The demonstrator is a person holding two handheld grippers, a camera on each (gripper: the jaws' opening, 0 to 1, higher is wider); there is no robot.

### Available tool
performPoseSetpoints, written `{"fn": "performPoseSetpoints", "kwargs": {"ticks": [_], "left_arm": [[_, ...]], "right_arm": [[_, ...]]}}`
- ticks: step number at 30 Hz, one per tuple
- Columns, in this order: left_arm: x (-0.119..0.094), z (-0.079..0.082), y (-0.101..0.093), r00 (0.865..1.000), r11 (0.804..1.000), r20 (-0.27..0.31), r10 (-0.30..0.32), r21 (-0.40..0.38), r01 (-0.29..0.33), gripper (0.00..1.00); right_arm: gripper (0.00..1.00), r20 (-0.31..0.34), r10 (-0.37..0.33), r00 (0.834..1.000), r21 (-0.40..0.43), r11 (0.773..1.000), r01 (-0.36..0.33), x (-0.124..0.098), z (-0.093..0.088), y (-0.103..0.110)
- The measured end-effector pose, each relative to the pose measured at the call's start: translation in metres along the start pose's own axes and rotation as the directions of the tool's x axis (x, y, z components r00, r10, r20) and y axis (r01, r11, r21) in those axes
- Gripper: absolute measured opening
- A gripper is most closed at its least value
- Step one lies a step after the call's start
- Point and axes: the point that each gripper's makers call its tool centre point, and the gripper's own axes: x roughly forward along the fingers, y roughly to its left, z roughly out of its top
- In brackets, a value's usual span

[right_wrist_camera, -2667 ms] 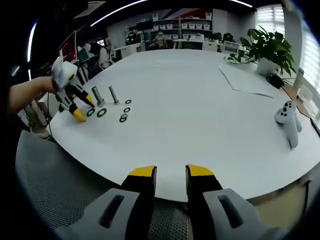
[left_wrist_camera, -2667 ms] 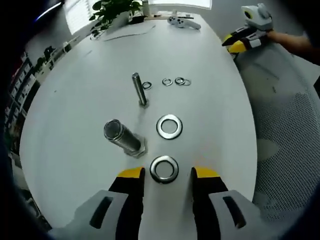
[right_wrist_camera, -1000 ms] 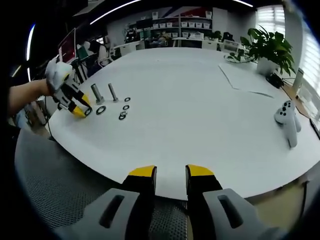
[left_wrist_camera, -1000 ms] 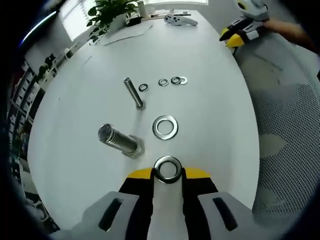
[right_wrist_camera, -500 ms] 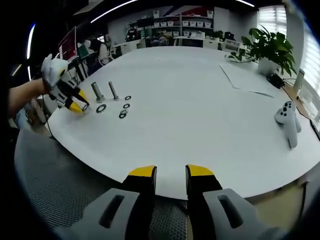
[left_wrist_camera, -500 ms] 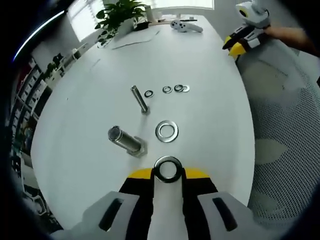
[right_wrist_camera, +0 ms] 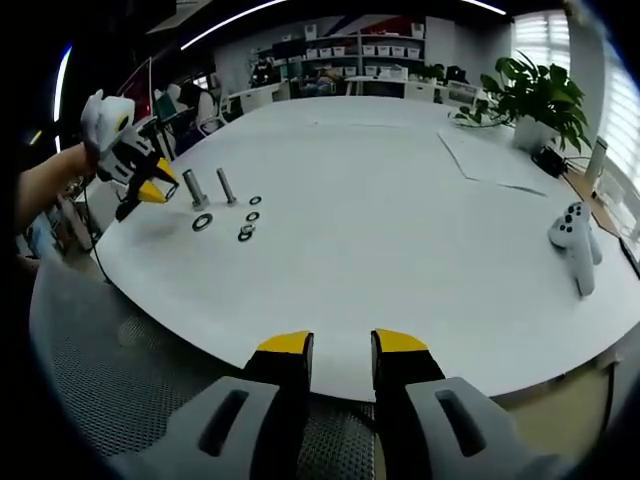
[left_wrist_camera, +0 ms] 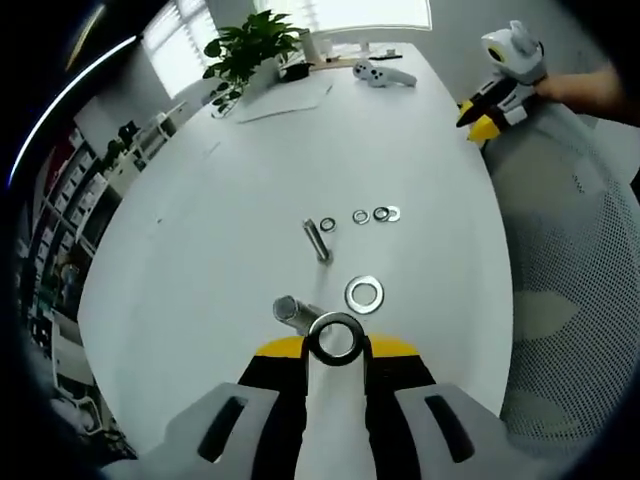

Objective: Place the washer onto the threaded stud by aligning its center hole with the stud, sliding it down to the base, and recovering from edge contact or off-axis alignment until the washer reaches the visible bottom stop.

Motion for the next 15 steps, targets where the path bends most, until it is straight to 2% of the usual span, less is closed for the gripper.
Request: {"fn": "performPoseSetpoints", "kwargs": {"ticks": [8,15], "left_arm": [[-0.002,0.013,0.014,1.000,0.999,0.011,0.025,0.020,-0.025,0.18],[0.005,0.018,0.023,1.000,0.999,-0.003,0.018,0.029,-0.018,0.18]], "right_arm": [[0.26,0.015,0.000,1.000,0.007,1.000,0.000,0.000,0.002,-0.001],[0.26,0.016,0.000,1.000,0.008,1.000,0.000,0.000,0.002,-0.001]]}}
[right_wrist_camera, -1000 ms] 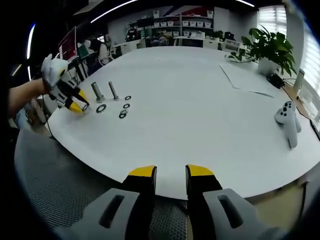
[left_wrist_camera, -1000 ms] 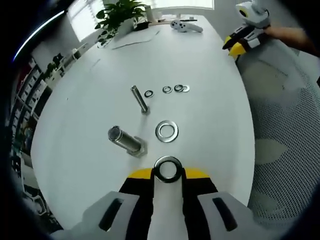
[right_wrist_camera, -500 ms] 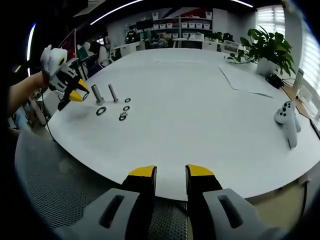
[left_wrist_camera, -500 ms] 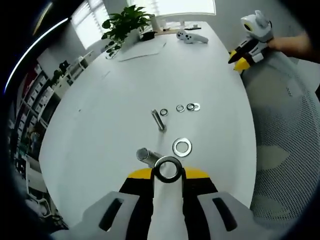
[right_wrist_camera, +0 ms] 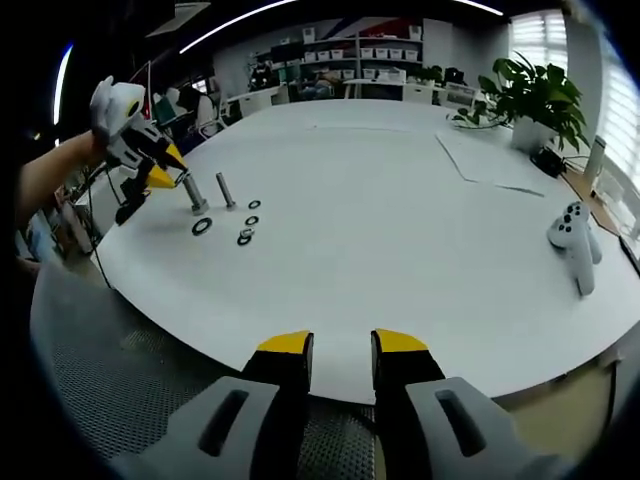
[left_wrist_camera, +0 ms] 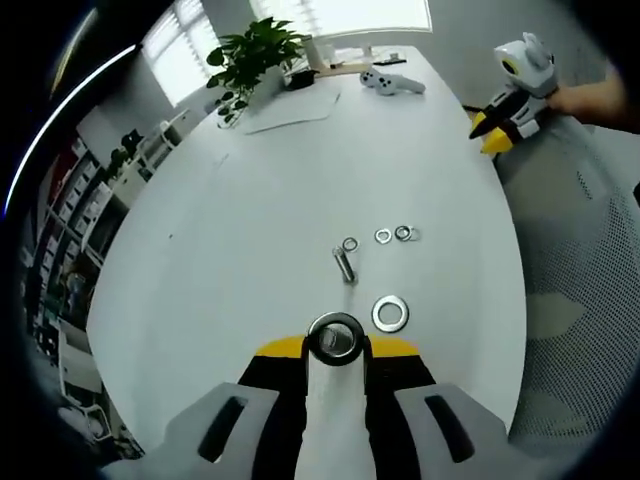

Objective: Place the washer onto the threaded stud by aligning its center hole with the stud, sliding it down to the base, and recovering from edge contact or off-axis alignment until the washer reaches the visible bottom stop.

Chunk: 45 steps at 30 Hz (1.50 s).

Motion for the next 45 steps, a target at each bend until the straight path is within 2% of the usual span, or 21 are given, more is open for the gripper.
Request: {"fn": "performPoseSetpoints", "kwargs": {"ticks": [6,18,38,41,45], "left_arm": [[0.003,-0.001,0.007,1.000,1.000,-0.021,-0.005,0.006,0.005,0.18],[0.017,-0.009,0.002,0.996,0.998,-0.069,-0.049,0.024,0.051,0.18],[0.048,-0.028,-0.002,0.982,0.992,-0.145,-0.125,-0.019,0.124,0.18],[0.051,-0.029,-0.002,0.980,0.991,-0.150,-0.131,-0.025,0.129,0.18],[0.051,-0.028,-0.002,0.979,0.990,-0.147,-0.140,-0.038,0.136,0.18]], "right_arm": [[0.26,0.003,0.000,1.000,0.002,1.000,0.000,0.000,0.001,0.000],[0.26,0.012,0.002,1.000,0.003,1.000,-0.002,0.000,0.002,0.000],[0.25,0.014,0.002,1.000,0.012,1.000,-0.002,0.001,0.002,-0.003],[0.25,-0.004,0.001,1.000,-0.013,1.000,-0.001,0.002,0.000,-0.002],[0.25,0.005,-0.001,1.000,0.003,1.000,0.001,0.001,0.001,-0.003]]}}
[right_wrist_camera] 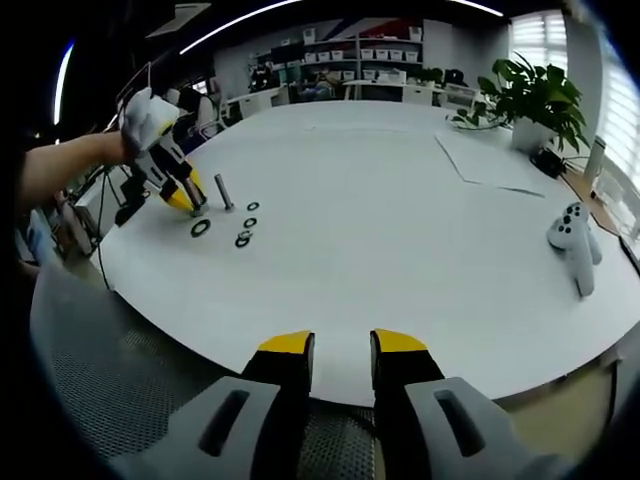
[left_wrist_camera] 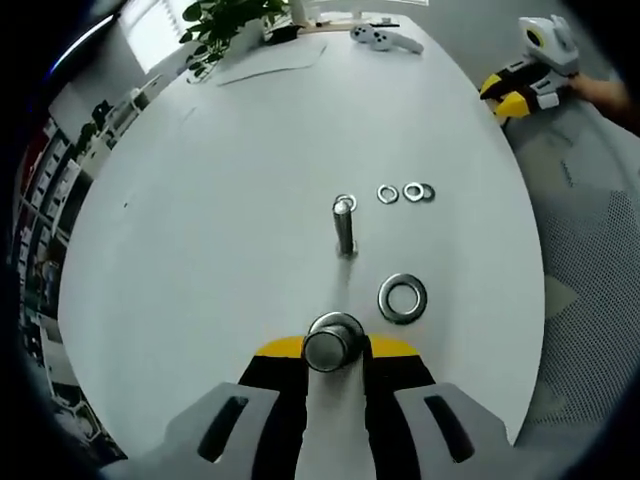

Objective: Place the washer onto the threaded stud by aligning its center hole with the stud, sliding it down to the base, and recovering from edge contact or off-axis alignment until the washer reaches the visible bottom stop.

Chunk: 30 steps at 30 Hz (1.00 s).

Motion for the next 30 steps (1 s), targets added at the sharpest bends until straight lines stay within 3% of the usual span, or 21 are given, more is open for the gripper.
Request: {"fn": "performPoseSetpoints", "kwargs": {"ticks": [3,6,8,9,14,24,30], "left_arm": [[0.000,0.001,-0.001,1.000,1.000,0.016,-0.011,0.027,0.010,0.18],[-0.001,0.002,-0.001,0.999,1.000,0.043,-0.018,-0.004,0.018,0.20],[-0.003,0.004,0.003,0.998,0.998,0.060,0.004,0.065,-0.008,0.21],[-0.006,0.006,0.002,0.997,0.989,0.074,0.001,0.146,-0.012,0.22],[-0.016,0.008,0.004,0.993,0.998,0.109,0.036,0.049,-0.041,0.24],[-0.038,0.022,-0.003,0.974,0.998,0.215,0.066,-0.028,-0.061,0.30],[-0.046,0.029,-0.015,0.966,0.997,0.245,0.078,-0.035,-0.072,0.32]], "right_arm": [[0.24,0.000,0.001,1.000,0.000,1.000,-0.001,0.000,0.000,0.000],[0.24,0.003,-0.001,1.000,0.004,1.000,0.001,0.000,0.000,0.000],[0.24,0.003,-0.002,1.000,0.005,1.000,0.002,0.000,0.000,0.000],[0.24,0.002,-0.002,1.000,0.005,1.000,0.002,0.000,0.000,0.000],[0.24,-0.003,-0.003,1.000,0.005,1.000,0.003,0.000,0.000,-0.001],[0.24,-0.009,-0.006,1.000,0.008,1.000,0.006,0.000,-0.002,-0.001],[0.24,-0.008,-0.008,1.000,0.013,1.000,0.008,0.000,-0.001,-0.002]]}}
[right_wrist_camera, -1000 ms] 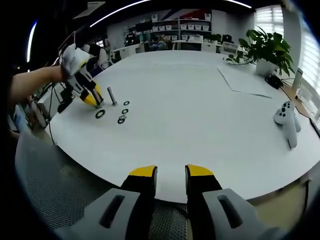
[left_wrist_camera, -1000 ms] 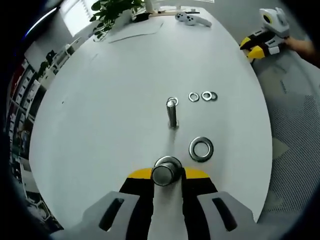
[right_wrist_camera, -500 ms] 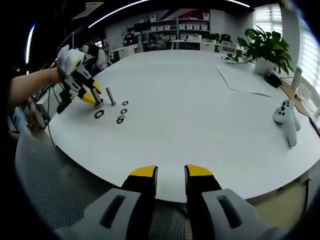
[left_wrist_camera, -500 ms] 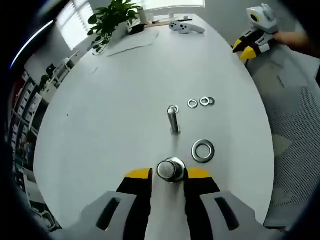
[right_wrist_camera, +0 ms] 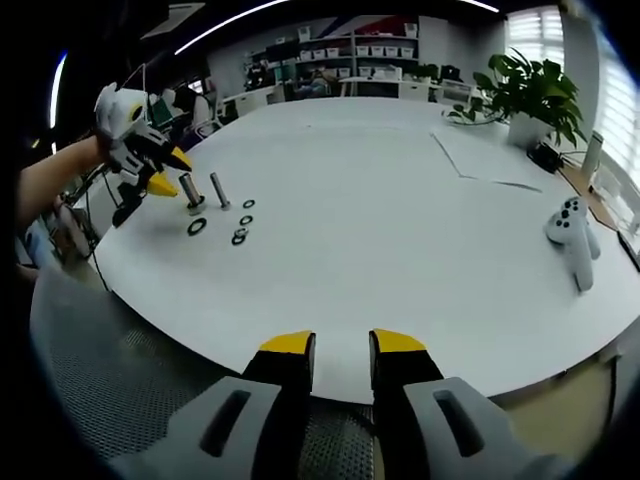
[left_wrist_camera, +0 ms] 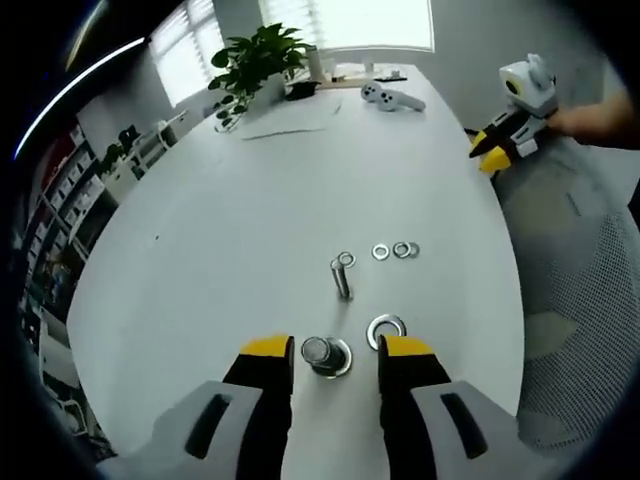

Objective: Place the washer onto the threaded stud by aligning its center hole with the stud, sliding it down to the base, and recovering from edge contact or off-axis alignment until the washer reaches the visible bottom stop.

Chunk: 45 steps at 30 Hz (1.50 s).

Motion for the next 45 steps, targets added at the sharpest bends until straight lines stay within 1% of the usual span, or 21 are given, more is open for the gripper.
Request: {"fn": "performPoseSetpoints", "kwargs": {"ticks": [2,6,10,14,19,21,28,32,34,37,40,43,45], "left_arm": [[-0.002,0.003,-0.001,1.000,1.000,0.009,0.004,0.004,-0.004,0.33],[-0.007,0.009,-0.005,1.000,1.000,0.030,0.005,-0.013,-0.005,0.34],[-0.009,0.012,-0.011,0.999,1.000,0.037,-0.002,-0.008,0.002,0.34],[-0.007,0.013,-0.019,0.999,1.000,0.037,-0.019,-0.001,0.019,0.35],[0.000,0.008,-0.024,0.999,0.999,0.024,-0.039,-0.002,0.039,0.35],[0.003,0.006,-0.027,0.999,0.999,0.013,-0.049,0.004,0.049,0.35],[0.015,-0.001,-0.037,0.996,0.995,-0.030,-0.090,0.030,0.091,0.35],[0.024,-0.004,-0.039,0.993,0.993,-0.051,-0.106,0.042,0.108,0.35],[0.027,-0.004,-0.039,0.993,0.993,-0.048,-0.111,0.039,0.112,0.35],[0.034,-0.008,-0.039,0.990,0.991,-0.066,-0.125,0.036,0.128,0.35],[0.039,-0.013,-0.044,0.983,0.987,-0.097,-0.157,0.022,0.160,0.35],[0.044,-0.016,-0.045,0.980,0.985,-0.115,-0.165,0.035,0.170,0.35],[0.047,-0.019,-0.045,0.977,0.984,-0.132,-0.170,0.029,0.175,0.35]], "right_arm": [[0.24,-0.002,-0.001,1.000,0.000,1.000,0.001,0.000,0.000,0.000],[0.24,-0.002,-0.001,1.000,0.002,1.000,0.001,0.000,0.000,0.000],[0.25,-0.002,0.000,1.000,0.003,1.000,0.000,0.000,-0.001,0.000],[0.25,-0.007,0.001,1.000,0.002,1.000,-0.001,0.000,-0.001,0.000],[0.25,-0.008,0.004,1.000,0.005,1.000,-0.004,0.000,-0.002,0.000],[0.25,-0.010,0.000,1.000,0.009,1.000,0.000,0.000,-0.003,-0.003],[0.25,-0.012,0.002,1.000,0.014,1.000,-0.001,0.001,-0.003,-0.003],[0.25,-0.010,0.000,1.000,0.016,1.000,0.000,0.001,-0.003,-0.003],[0.25,-0.003,0.001,1.000,0.018,1.000,0.000,0.001,-0.002,-0.003],[0.25,-0.005,0.001,1.000,0.018,1.000,-0.001,0.000,-0.002,-0.003],[0.25,-0.007,0.000,1.000,0.018,1.000,0.000,0.000,-0.002,-0.002],[0.25,-0.004,-0.001,1.000,0.019,1.000,0.001,0.000,-0.002,-0.003],[0.25,0.003,-0.009,1.000,0.014,1.000,0.009,0.000,-0.001,-0.004]]}}
